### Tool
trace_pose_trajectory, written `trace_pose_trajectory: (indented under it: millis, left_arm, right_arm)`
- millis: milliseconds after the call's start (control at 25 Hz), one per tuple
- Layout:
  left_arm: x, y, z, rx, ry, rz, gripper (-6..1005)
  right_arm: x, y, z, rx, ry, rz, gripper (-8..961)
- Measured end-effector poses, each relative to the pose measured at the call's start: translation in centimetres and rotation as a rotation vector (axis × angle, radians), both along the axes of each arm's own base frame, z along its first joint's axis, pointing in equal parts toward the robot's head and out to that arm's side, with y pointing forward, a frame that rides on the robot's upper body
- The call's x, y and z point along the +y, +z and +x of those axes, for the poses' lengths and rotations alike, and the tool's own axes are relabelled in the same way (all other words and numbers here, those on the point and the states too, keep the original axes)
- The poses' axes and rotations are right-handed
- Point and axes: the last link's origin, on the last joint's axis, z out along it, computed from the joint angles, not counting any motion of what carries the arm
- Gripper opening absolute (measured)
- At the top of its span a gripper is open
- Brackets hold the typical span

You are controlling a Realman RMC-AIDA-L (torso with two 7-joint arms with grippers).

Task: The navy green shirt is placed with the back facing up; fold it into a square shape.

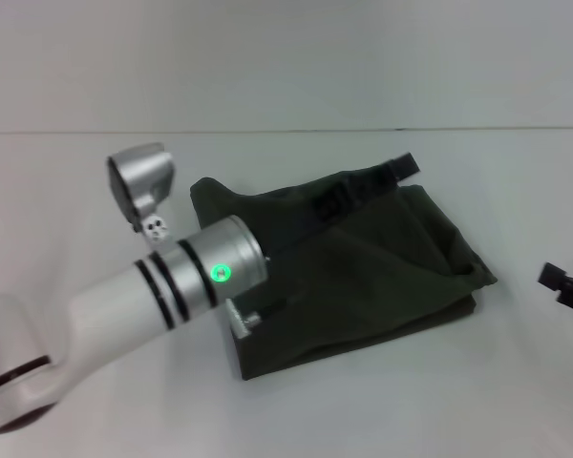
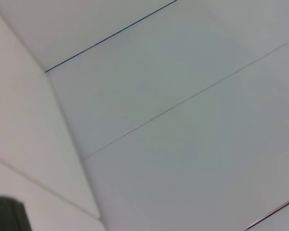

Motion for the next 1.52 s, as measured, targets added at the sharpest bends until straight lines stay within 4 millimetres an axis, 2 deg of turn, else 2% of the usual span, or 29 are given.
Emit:
trace_pose_trajectory:
  millis: [160,240,280,520,720,880,960,1120,1280,1520]
  left_arm:
    - [-0.5,2.3,-1.6,0.000,-0.077,0.051,504]
    - [-1.3,3.6,-2.7,0.050,-0.165,0.066,547]
    - [-1.9,4.2,-3.4,0.086,-0.213,0.072,569]
    - [-6.0,7.9,-8.8,0.345,-0.439,0.258,729]
    - [-8.8,9.4,-11.9,0.495,-0.506,0.297,890]
    - [-9.9,9.6,-12.5,0.513,-0.536,0.306,952]
    - [-10.1,9.7,-12.5,0.511,-0.546,0.312,952]
    - [-10.2,9.6,-12.4,0.513,-0.571,0.313,952]
    - [-10.1,9.6,-12.2,0.515,-0.589,0.313,952]
    - [-10.0,9.6,-12.2,0.524,-0.600,0.323,951]
  right_arm:
    - [-0.1,0.9,0.2,0.073,-0.050,-0.032,881]
    - [1.1,1.4,-1.1,0.118,-0.031,-0.099,878]
    - [1.1,1.4,-1.1,0.118,-0.031,-0.099,877]
    - [7.5,2.9,-5.7,0.132,-0.100,-0.327,869]
    - [13.2,2.9,-10.0,0.019,-0.244,-0.450,862]
    - [16.2,2.2,-13.7,-0.087,-0.276,-0.473,857]
    - [17.2,1.5,-15.3,-0.145,-0.285,-0.475,855]
    - [18.1,0.0,-17.1,-0.231,-0.295,-0.471,849]
    - [18.4,-1.7,-18.2,-0.277,-0.286,-0.473,844]
    - [18.4,-3.4,-17.4,-0.283,-0.327,-0.462,836]
